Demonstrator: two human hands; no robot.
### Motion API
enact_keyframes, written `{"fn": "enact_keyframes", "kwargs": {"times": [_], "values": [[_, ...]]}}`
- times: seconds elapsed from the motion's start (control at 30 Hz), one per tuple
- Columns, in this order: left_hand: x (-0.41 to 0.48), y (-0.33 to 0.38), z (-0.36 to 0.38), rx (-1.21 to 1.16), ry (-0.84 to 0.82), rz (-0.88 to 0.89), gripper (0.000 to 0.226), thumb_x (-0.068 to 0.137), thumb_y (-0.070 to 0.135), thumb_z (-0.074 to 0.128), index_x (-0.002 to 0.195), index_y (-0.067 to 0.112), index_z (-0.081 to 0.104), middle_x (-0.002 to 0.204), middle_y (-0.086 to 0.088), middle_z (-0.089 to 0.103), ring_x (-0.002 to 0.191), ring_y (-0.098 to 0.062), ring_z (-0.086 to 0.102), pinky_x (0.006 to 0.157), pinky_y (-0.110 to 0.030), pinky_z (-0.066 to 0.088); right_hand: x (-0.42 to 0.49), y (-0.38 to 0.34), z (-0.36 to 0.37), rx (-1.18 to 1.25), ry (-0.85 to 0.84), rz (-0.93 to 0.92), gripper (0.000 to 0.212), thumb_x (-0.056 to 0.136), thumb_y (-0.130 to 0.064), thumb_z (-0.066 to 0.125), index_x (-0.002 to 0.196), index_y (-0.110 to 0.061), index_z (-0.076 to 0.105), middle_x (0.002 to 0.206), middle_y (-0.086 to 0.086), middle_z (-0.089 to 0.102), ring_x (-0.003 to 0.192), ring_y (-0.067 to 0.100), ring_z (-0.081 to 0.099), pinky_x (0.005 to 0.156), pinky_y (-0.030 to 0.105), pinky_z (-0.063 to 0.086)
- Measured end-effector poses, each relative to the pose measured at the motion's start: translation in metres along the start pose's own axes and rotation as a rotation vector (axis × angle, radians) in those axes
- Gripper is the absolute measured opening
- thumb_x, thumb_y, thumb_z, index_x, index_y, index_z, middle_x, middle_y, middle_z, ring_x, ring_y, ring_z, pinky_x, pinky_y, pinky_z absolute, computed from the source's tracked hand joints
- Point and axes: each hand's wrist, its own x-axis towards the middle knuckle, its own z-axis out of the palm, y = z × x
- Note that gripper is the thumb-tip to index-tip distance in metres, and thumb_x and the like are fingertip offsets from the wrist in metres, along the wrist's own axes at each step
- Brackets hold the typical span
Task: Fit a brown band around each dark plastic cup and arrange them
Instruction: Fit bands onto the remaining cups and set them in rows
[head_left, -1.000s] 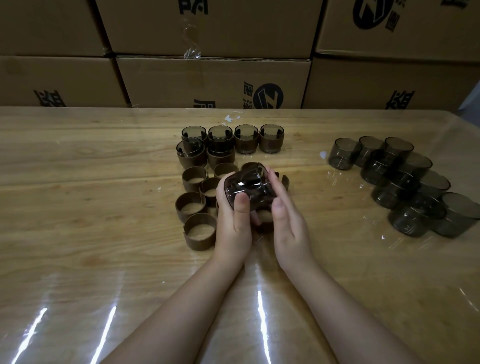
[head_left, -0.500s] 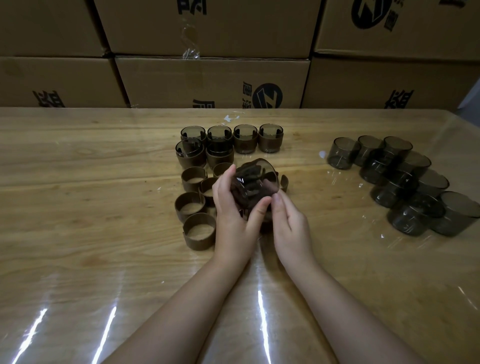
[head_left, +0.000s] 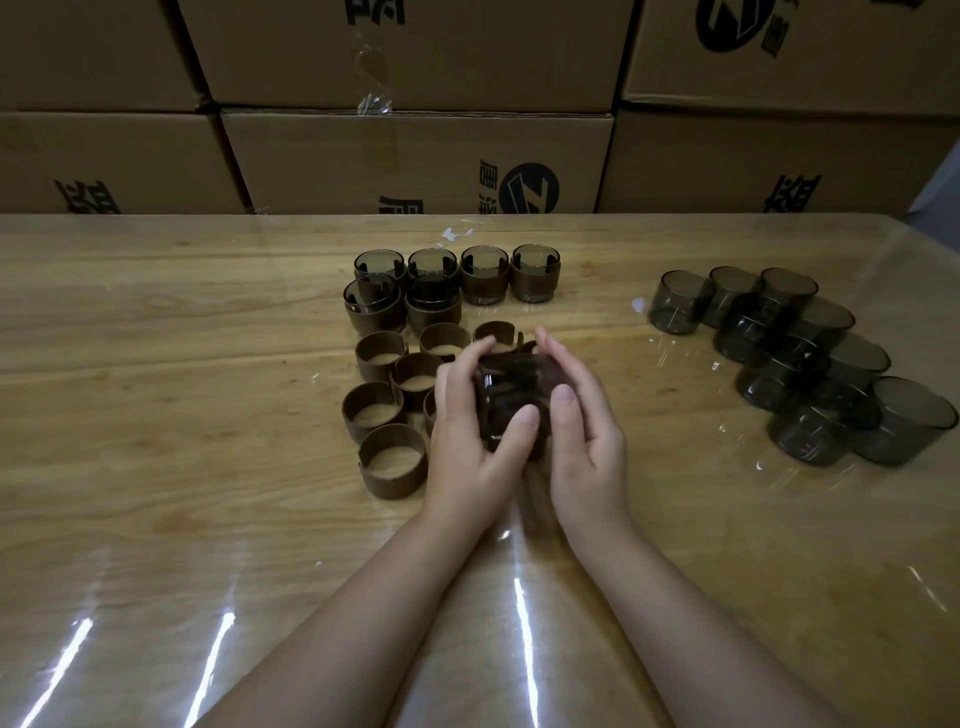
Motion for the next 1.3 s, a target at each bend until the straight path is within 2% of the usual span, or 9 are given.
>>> {"fn": "enact_keyframes", "kwargs": {"times": [0.1,0.2,0.33,0.47,0.7,0.8,1.03,1.2,1.3], "values": [[-0.002,0.001,-0.001,-0.077,-0.035,-0.007,0.047,0.082,0.061,0.051,0.121,0.036,0.042,0.112,0.012,0.058,0.099,-0.009,0.06,0.083,-0.031,0.051,-0.001,-0.003,-0.001,-0.041,-0.058,-0.03,0.039,0.097,-0.032,0.036,0.134,-0.025,0.048,0.134,-0.005,0.057,0.126,0.011,0.052,0.1,0.023,0.043],[-0.002,0.003,-0.001,-0.087,-0.052,0.016,0.053,0.083,0.072,0.045,0.118,0.032,0.043,0.107,0.028,0.056,0.095,0.002,0.058,0.079,-0.015,0.047,-0.003,-0.004,-0.001,-0.206,-0.063,-0.069,0.034,0.094,-0.038,0.036,0.125,-0.028,0.048,0.12,0.003,0.058,0.109,0.006,0.056,0.088,0.019,0.046],[-0.003,0.006,-0.002,-0.068,-0.052,0.018,0.036,0.085,0.047,0.045,0.118,0.033,0.044,0.105,0.011,0.057,0.092,-0.004,0.058,0.078,-0.019,0.047,-0.003,-0.003,0.001,-0.372,-0.018,-0.108,0.044,0.095,-0.034,0.033,0.121,-0.004,0.051,0.112,0.007,0.052,0.098,-0.015,0.048,0.076,0.0,0.038],[-0.002,0.011,0.002,0.052,-0.08,0.095,0.052,0.09,0.037,0.041,0.131,0.005,0.047,0.12,-0.004,0.053,0.111,-0.011,0.052,0.096,-0.021,0.041,-0.003,0.0,0.001,-0.325,0.019,0.028,0.05,0.094,-0.043,0.024,0.114,-0.011,0.057,0.11,0.003,0.049,0.094,-0.017,0.048,0.073,0.0,0.038],[-0.001,0.013,0.004,0.136,-0.156,0.251,0.054,0.095,0.021,0.042,0.143,0.0,0.027,0.151,-0.016,0.035,0.144,-0.027,0.029,0.119,-0.035,0.024,0.0,0.002,0.006,-0.118,0.077,0.247,0.047,0.086,-0.057,0.018,0.107,-0.034,0.053,0.115,0.008,0.059,0.107,0.016,0.058,0.089,0.031,0.049],[0.001,0.012,0.006,0.191,-0.173,0.317,0.053,0.101,0.024,0.039,0.146,0.001,0.024,0.153,-0.016,0.026,0.146,-0.026,0.021,0.12,-0.033,0.019,0.001,-0.001,0.008,-0.089,0.132,0.27,0.046,0.084,-0.06,0.02,0.103,-0.037,0.054,0.113,0.007,0.061,0.106,0.012,0.059,0.087,0.021,0.048],[0.001,0.01,0.01,0.156,-0.219,0.223,0.049,0.1,0.021,0.031,0.145,0.006,0.018,0.153,-0.004,0.024,0.145,-0.012,0.021,0.118,-0.02,0.017,0.007,0.001,0.004,-0.032,0.215,0.322,0.065,0.086,-0.061,0.023,0.118,-0.013,0.054,0.119,0.017,0.059,0.108,0.025,0.06,0.09,0.04,0.052],[0.0,0.007,0.009,0.049,-0.161,0.153,0.053,0.099,0.026,0.03,0.146,0.002,0.028,0.153,-0.009,0.032,0.144,-0.014,0.028,0.116,-0.022,0.021,0.003,-0.002,0.005,-0.094,0.169,0.198,0.039,0.087,-0.056,0.022,0.107,-0.036,0.047,0.116,0.013,0.055,0.104,0.021,0.058,0.083,0.029,0.052],[0.0,0.007,0.008,-0.041,-0.119,0.146,0.051,0.097,0.026,0.031,0.143,0.004,0.031,0.149,-0.01,0.038,0.14,-0.019,0.035,0.115,-0.027,0.027,0.002,-0.003,0.004,-0.137,0.126,0.096,0.041,0.092,-0.046,0.023,0.112,-0.022,0.05,0.114,0.012,0.052,0.102,0.006,0.054,0.081,0.013,0.045]]}}
